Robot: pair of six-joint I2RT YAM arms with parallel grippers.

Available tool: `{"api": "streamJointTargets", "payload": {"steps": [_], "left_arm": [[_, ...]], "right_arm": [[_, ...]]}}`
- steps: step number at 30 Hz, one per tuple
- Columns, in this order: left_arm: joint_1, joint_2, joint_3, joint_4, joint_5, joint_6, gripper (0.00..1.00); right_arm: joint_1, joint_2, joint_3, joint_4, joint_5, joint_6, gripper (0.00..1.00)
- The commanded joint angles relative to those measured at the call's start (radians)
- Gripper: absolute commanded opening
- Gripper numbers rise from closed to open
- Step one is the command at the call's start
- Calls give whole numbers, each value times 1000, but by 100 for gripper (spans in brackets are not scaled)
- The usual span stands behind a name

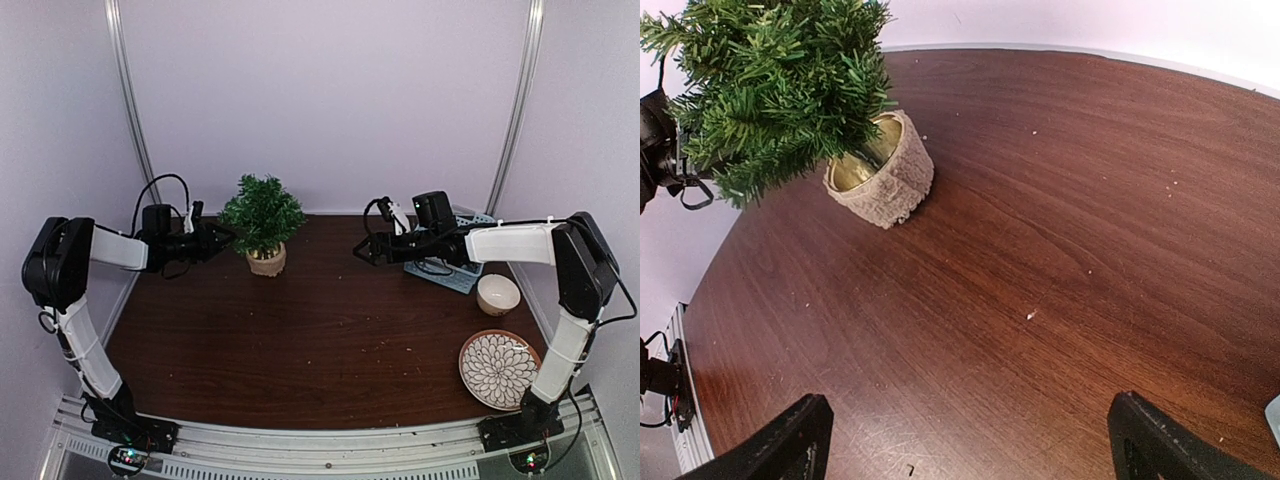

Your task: Decorate the small christmas tree

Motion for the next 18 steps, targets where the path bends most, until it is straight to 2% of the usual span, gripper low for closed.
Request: {"api": "streamJointTargets", "payload": {"steps": [1, 4, 9, 13, 18], "left_arm": [[-25, 33, 50, 34, 22, -1, 56], [-34, 42, 68, 10, 9, 9, 48], [-54, 49, 110, -66, -19, 54, 25], [-64, 47, 118, -96, -47, 62, 11], [-70, 39, 98, -85, -43, 40, 0]], "right_arm": [[6, -11, 0, 26, -8, 1, 100], [6, -14, 0, 27, -7, 1, 100], [6, -12, 2, 29, -10, 5, 100], [8, -13, -2, 30, -4, 7, 100], [8, -18, -7, 30, -3, 5, 100]]}}
